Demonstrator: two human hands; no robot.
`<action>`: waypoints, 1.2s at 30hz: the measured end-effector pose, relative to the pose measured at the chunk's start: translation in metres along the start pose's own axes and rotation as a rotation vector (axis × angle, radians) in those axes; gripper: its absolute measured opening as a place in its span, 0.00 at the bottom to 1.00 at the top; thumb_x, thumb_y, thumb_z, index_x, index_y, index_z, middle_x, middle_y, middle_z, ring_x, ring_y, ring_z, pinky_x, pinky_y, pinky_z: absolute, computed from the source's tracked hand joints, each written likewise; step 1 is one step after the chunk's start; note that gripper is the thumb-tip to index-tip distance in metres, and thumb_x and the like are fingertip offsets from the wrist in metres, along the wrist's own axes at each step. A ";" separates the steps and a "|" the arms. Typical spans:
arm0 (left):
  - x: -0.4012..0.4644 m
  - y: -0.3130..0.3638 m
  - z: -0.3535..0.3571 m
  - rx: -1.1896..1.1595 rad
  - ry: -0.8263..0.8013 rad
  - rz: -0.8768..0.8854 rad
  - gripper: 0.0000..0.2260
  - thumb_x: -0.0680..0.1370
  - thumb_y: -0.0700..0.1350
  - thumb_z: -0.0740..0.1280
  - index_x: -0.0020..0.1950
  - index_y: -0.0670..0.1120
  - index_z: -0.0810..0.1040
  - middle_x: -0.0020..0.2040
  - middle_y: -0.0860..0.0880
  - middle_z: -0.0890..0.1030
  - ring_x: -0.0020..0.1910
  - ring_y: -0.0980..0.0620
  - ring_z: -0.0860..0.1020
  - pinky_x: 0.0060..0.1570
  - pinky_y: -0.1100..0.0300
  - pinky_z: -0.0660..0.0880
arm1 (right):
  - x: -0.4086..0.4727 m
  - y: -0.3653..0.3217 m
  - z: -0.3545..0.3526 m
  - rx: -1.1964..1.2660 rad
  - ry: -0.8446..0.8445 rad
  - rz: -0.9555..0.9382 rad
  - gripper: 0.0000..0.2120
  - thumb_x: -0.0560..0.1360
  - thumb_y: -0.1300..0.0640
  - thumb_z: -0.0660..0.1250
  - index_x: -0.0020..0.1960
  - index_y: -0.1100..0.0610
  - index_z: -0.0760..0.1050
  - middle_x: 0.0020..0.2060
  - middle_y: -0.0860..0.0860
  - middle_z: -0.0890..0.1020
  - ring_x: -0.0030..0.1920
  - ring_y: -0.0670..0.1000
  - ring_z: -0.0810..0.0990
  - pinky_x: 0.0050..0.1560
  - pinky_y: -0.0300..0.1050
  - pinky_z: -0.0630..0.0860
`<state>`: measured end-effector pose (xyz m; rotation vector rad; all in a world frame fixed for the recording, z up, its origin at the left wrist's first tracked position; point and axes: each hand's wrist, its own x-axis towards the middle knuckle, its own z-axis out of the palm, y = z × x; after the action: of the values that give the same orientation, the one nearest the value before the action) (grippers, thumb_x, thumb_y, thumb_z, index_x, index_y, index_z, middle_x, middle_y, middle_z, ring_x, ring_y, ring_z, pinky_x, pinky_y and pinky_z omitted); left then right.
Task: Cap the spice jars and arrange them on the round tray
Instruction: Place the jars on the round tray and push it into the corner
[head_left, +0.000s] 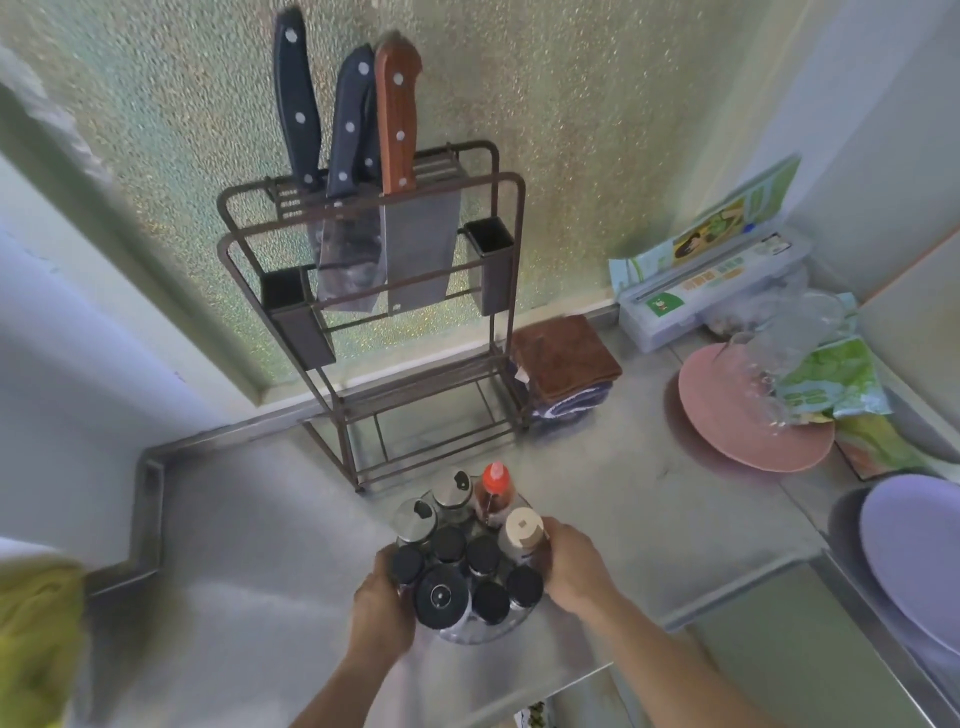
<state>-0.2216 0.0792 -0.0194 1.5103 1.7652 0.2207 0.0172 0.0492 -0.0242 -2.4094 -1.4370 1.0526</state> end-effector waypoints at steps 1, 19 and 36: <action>0.003 0.000 0.001 -0.002 0.010 0.003 0.21 0.75 0.32 0.67 0.67 0.45 0.73 0.50 0.40 0.85 0.50 0.36 0.82 0.44 0.55 0.72 | 0.000 -0.002 -0.001 -0.005 0.007 0.006 0.15 0.75 0.45 0.65 0.59 0.49 0.76 0.53 0.54 0.85 0.55 0.59 0.83 0.52 0.49 0.80; -0.002 -0.079 -0.085 -0.022 0.102 0.017 0.17 0.72 0.38 0.70 0.60 0.50 0.76 0.48 0.46 0.85 0.47 0.40 0.83 0.43 0.56 0.77 | -0.044 -0.094 0.067 0.034 0.031 -0.031 0.12 0.71 0.50 0.69 0.54 0.50 0.78 0.50 0.53 0.86 0.51 0.59 0.84 0.49 0.51 0.80; 0.094 -0.157 -0.229 0.151 0.246 -0.062 0.10 0.78 0.42 0.66 0.58 0.44 0.78 0.54 0.42 0.84 0.54 0.39 0.82 0.42 0.60 0.68 | 0.024 -0.289 0.144 0.033 0.144 -0.224 0.07 0.78 0.56 0.66 0.53 0.57 0.79 0.49 0.57 0.86 0.52 0.63 0.83 0.43 0.46 0.73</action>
<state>-0.4884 0.1996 0.0009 1.5861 2.0597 0.2560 -0.2735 0.1906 -0.0123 -2.1885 -1.5804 0.8266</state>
